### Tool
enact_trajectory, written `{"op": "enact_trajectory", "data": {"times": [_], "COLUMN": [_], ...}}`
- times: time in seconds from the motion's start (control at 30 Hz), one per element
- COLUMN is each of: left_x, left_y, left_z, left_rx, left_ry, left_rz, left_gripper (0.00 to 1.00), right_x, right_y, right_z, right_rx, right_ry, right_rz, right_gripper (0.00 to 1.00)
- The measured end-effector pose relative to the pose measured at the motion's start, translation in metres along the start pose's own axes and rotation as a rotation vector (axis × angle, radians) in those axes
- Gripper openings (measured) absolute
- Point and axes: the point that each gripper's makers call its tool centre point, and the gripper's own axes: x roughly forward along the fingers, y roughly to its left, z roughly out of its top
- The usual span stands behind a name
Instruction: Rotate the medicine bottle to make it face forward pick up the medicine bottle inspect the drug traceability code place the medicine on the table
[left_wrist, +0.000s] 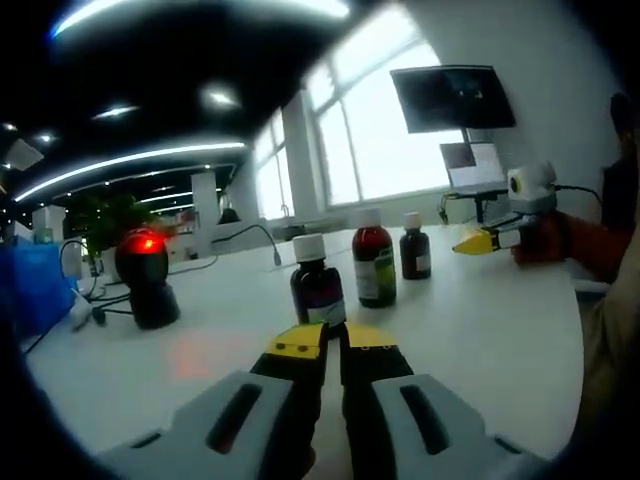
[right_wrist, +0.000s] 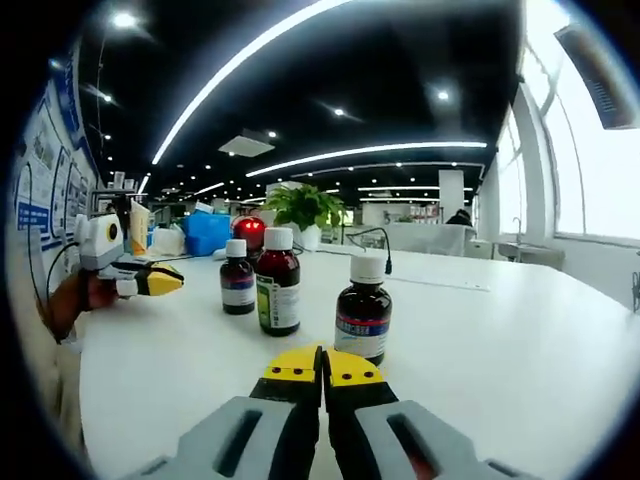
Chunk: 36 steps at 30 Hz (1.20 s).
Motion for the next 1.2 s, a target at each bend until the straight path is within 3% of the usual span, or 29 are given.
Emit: {"op": "enact_trajectory", "data": {"times": [0.33,0.73,1.03,1.2], "left_x": [0.001,0.0,0.0,0.0], "left_y": [0.0,0.002,0.003,0.004], "left_z": [0.0,0.001,-0.002,-0.001], "left_rx": [0.002,-0.005,0.0,0.002], "left_ry": [0.001,-0.008,0.001,-0.006], "left_rz": [0.0,0.003,0.005,0.007], "left_gripper": [0.0,0.0,0.0,0.0], "right_x": [-0.003,0.001,0.001,0.001], "right_y": [-0.014,-0.008,-0.007,-0.009], "right_z": [0.003,0.0,-0.001,0.001], "right_rx": [0.078,0.006,0.003,0.058], "right_ry": [-0.029,-0.011,-0.007,-0.021], "right_rz": [-0.036,-0.024,-0.015,-0.004], "right_gripper": [0.0,0.0,0.0,0.0]}}
